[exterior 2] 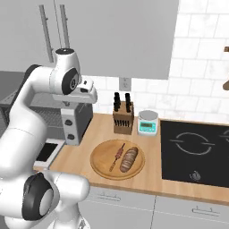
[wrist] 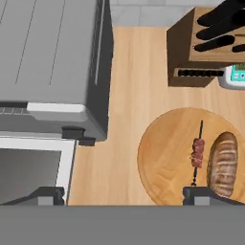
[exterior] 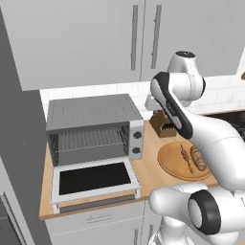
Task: Pick up the kebab skewer and baguette bread, and place them inside the toaster oven. Close the toaster oven door and start by setting the timer.
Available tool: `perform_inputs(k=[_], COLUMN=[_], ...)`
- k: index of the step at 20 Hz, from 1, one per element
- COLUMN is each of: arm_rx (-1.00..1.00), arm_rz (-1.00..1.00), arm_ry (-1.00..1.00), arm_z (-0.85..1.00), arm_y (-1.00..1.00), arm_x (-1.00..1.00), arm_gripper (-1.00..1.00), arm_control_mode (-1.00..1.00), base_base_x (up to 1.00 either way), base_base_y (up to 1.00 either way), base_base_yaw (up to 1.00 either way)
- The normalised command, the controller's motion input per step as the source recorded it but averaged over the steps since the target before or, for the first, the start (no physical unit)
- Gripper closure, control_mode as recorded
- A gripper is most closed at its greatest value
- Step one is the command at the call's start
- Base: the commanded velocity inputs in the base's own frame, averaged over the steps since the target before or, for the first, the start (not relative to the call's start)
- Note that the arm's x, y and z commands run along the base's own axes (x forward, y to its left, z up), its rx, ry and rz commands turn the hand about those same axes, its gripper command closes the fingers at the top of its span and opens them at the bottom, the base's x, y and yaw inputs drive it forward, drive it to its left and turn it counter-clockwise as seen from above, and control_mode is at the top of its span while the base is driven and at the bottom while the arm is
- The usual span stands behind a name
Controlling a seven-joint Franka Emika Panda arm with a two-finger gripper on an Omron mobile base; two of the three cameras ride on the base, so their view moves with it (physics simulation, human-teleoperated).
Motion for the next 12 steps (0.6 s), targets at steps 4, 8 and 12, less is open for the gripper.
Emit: perform_inputs(k=[4,8,12], arm_rx=[0.0,0.0,0.0], arm_rz=[0.0,0.0,0.0], arm_ry=[0.0,0.0,0.0], arm_z=[0.0,0.0,0.0], arm_y=[0.0,0.0,0.0], arm_x=[0.0,0.0,0.0], arm_gripper=[-1.0,-1.0,-1.0], arm_control_mode=[1.0,1.0,1.0], base_base_x=[0.0,0.01,0.22], base_base_y=[-0.27,-0.64,-0.27], base_base_yaw=[0.05,0.15,0.07])
